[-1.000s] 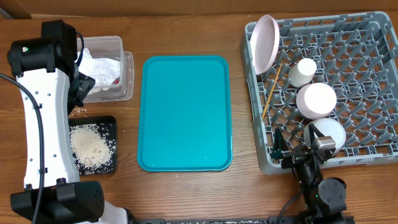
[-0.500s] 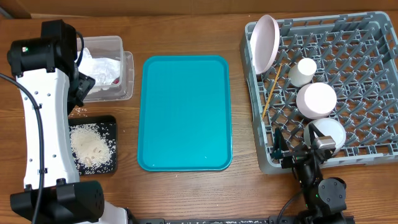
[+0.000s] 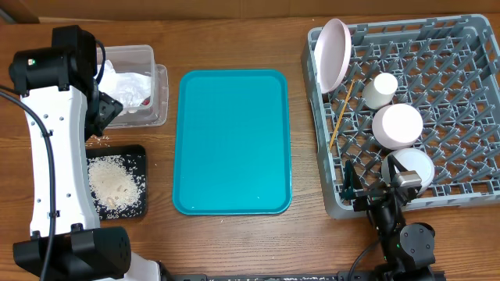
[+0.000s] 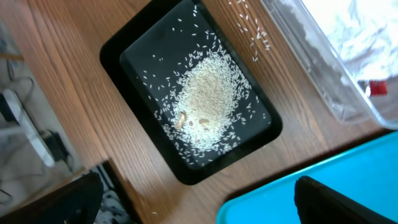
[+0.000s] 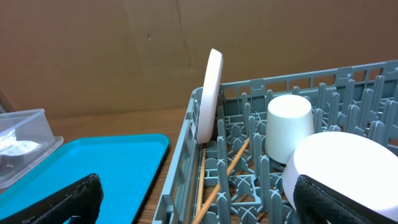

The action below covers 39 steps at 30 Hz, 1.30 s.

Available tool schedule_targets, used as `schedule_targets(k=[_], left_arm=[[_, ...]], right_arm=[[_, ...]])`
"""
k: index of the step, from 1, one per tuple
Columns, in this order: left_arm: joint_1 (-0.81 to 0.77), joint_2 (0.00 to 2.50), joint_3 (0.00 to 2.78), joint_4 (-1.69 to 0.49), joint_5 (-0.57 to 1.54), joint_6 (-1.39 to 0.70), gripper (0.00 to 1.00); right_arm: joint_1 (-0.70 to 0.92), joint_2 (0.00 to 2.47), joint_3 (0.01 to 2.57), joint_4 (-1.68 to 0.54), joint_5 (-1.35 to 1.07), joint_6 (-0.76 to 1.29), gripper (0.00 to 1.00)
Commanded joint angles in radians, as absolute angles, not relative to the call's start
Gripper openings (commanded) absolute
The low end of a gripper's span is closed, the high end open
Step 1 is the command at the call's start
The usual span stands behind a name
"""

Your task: Sort waste into correct bins and load items into the dishwasher

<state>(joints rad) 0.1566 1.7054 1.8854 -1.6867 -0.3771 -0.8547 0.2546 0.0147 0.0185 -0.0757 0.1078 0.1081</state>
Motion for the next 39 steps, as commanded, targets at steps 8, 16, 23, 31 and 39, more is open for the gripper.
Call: schedule_targets(k=[8,16,23,31,39], left_arm=[[0.149,1.682,1.836,-1.680,-0.369,-0.702,1.00],[0.107,1.507,1.544,-1.453,-0.345,-0.653,1.00],[0.053,1.300,1.188,-1.042,-0.152,-0.386,1.00],[-0.039,1.081,0.858,-0.693,-0.053,-0.257,1.00],[-0.049,0.825,0.587,-0.546,-0.062,-0.257,1.00]], right_arm=[[0.245,0.003,0.008,-0.073,0.104,0.104,1.00],[0.245,0.003,0.008,-0.073,0.104,0.104,1.00],[0.245,0.003,0.008,-0.073,0.104,0.104,1.00],[0.245,0.003,0.008,-0.073,0.104,0.104,1.00],[0.245,0.003,0.008,-0.073,0.104,0.104,1.00]])
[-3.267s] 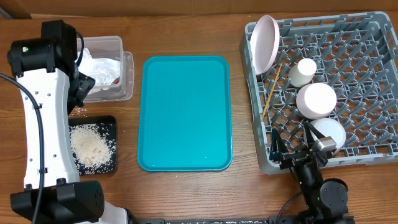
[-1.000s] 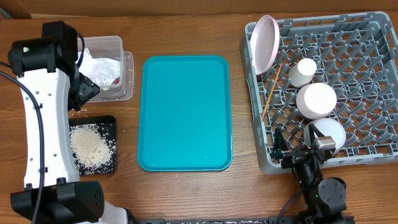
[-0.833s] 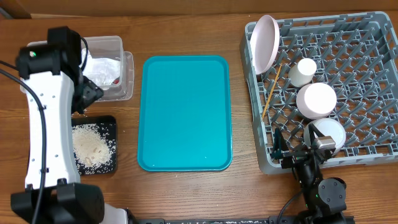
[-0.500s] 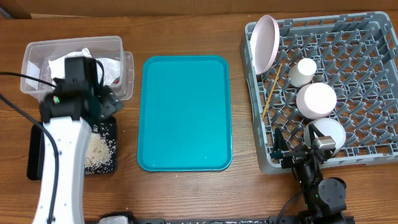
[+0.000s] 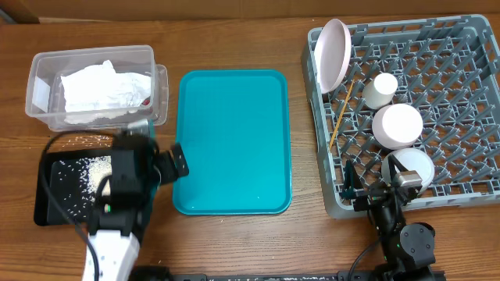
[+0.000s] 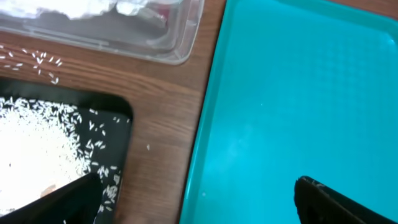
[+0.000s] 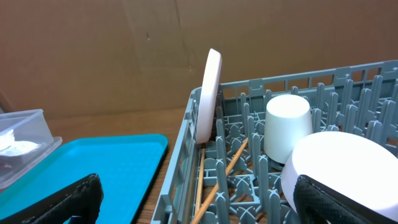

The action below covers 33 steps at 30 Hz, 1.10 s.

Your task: Sort waste into correct bins and load items into the dishwasher

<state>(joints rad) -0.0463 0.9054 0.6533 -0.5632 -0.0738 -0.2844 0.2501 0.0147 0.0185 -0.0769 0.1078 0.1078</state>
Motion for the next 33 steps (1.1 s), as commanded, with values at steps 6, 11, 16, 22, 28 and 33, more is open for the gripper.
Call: schedule_targets(k=[6,11,16,22,28,33], left_arm=[[-0.048,0.626,0.464,-0.581,-0.061,-0.258,1.00],[-0.049,0.568,0.432,-0.575,-0.062,-0.257,1.00],[-0.049,0.474,0.373,-0.538,-0.062,-0.246,1.00],[-0.049,0.307,0.259,-0.437,-0.051,-0.247,1.00],[-0.049,0.165,0.148,-0.340,-0.051,-0.251,1.00],[-0.048,0.075,0.070,-0.220,-0.044,-0.270,1.00]], right_arm=[[0.245,0.003,0.008,-0.073,0.104,0.104,1.00],[0.245,0.003,0.008,-0.073,0.104,0.104,1.00],[0.245,0.003,0.008,-0.073,0.104,0.104,1.00],[0.245,0.003,0.008,-0.073,0.104,0.104,1.00],[0.245,0.003,0.008,-0.073,0.104,0.104,1.00],[0.245,0.003,0.008,-0.073,0.104,0.104,1.00]])
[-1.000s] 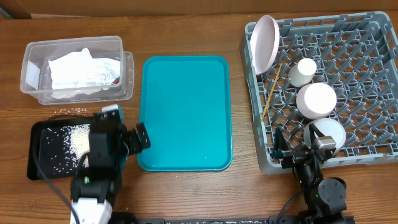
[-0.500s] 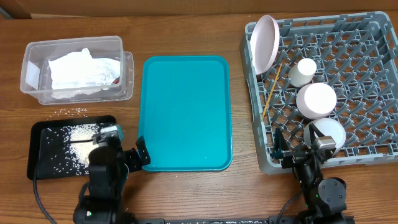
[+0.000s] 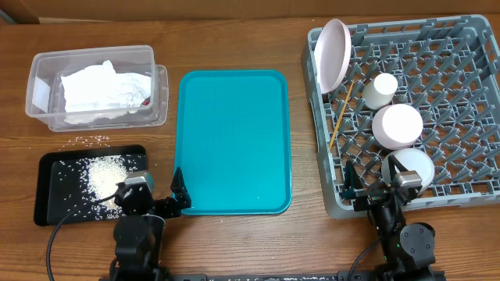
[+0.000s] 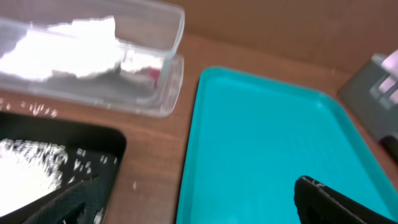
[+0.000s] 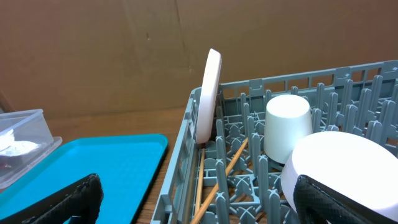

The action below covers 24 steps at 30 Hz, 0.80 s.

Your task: Sort waste into correct bins and load items into the dishwasher

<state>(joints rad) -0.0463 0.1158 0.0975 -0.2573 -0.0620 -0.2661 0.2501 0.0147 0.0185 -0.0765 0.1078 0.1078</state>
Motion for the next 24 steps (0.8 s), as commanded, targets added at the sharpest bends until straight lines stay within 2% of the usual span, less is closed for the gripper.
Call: schedule_targets(k=[1,9,16,24], left_arm=[[-0.047,0.061,0.064,-0.198,-0.032,-0.269,1.00],[-0.043,0.003,0.004,-0.039,0.038,-0.268,1.00],[-0.021,0.003,0.004,-0.050,-0.065,-0.268,1.00],[0.035,0.003,0.004,-0.070,-0.057,-0.265,1.00]], right_arm=[[0.245,0.003,0.008,-0.073,0.104,0.104,1.00],[0.245,0.003,0.008,-0.073,0.104,0.104,1.00],[0.245,0.003,0.008,-0.073,0.104,0.104,1.00],[0.245,0.003,0.008,-0.073,0.104,0.104,1.00]])
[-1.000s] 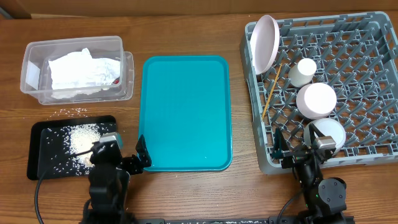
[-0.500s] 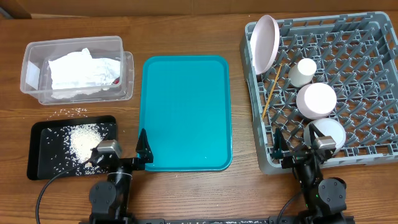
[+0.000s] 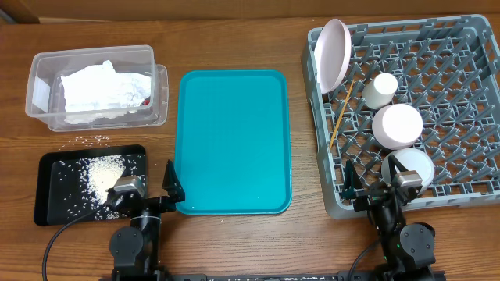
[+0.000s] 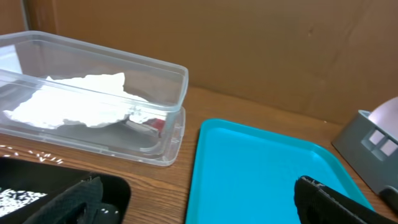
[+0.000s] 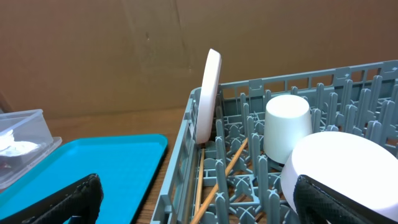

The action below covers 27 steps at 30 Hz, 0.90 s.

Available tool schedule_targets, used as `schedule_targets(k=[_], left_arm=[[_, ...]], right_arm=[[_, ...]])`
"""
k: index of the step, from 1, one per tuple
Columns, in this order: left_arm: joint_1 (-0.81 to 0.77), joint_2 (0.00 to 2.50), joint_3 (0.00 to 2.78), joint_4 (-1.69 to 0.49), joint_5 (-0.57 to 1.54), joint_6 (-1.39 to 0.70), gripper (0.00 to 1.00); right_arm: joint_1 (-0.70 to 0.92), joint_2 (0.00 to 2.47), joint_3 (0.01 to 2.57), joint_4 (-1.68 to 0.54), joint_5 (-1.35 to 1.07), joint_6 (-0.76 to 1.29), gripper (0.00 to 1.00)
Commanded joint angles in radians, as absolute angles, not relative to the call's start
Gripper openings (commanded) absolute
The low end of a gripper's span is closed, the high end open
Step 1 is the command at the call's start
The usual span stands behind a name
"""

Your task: Sort waste into correct bins and load items into the dishwasher

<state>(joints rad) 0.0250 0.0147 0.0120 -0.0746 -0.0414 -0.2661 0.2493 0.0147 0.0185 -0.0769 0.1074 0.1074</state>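
Observation:
The grey dish rack [image 3: 461, 35] at the right holds an upright pink plate [image 3: 335, 53], a white cup [image 3: 380, 89], two white bowls [image 3: 398, 125] and wooden chopsticks [image 3: 340, 115]. A teal tray [image 3: 232, 140] lies bare in the middle. The clear bin [image 3: 94, 84] holds crumpled white paper [image 3: 101, 86]. A black tray [image 3: 86, 183] holds rice. My left gripper [image 4: 199, 202] rests open at the front, between the black tray and the teal tray. At the rack's front edge my right gripper [image 5: 196, 202] stands open and holds nothing.
Loose rice grains [image 3: 90, 141] lie on the wood between the clear bin and the black tray. Brown cardboard [image 5: 186, 43] walls the table's far side. Both arms sit folded low at the front edge.
My left gripper has tilted up: its view now takes in the clear bin, the teal tray and the cardboard wall from low down. The right arm has not moved.
My left arm first stood tall at the far left, its camera looking down on the rice tray. Then it was lower, beside the black tray over the teal tray's edge. Since then it has folded to the front edge. The right arm stayed still throughout.

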Motion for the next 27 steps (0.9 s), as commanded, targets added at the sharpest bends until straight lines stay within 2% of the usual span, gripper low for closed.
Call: schedule_targets(k=[1,12,17,27], left_arm=[[0.035,0.003,0.004,-0.070,-0.056,-0.265,1.00],[0.035,0.003,0.004,-0.071,-0.056,-0.257,1.00],[0.035,0.003,0.005,-0.077,0.016,-0.004,1.00],[0.035,0.003,0.005,-0.078,0.000,0.005,1.00]], right_arm=[[0.245,0.003,0.008,-0.073,0.104,0.104,1.00],[0.245,0.003,0.008,-0.073,0.104,0.104,1.00],[0.245,0.003,0.008,-0.073,0.104,0.104,1.00],[0.245,0.003,0.008,-0.073,0.104,0.104,1.00]])
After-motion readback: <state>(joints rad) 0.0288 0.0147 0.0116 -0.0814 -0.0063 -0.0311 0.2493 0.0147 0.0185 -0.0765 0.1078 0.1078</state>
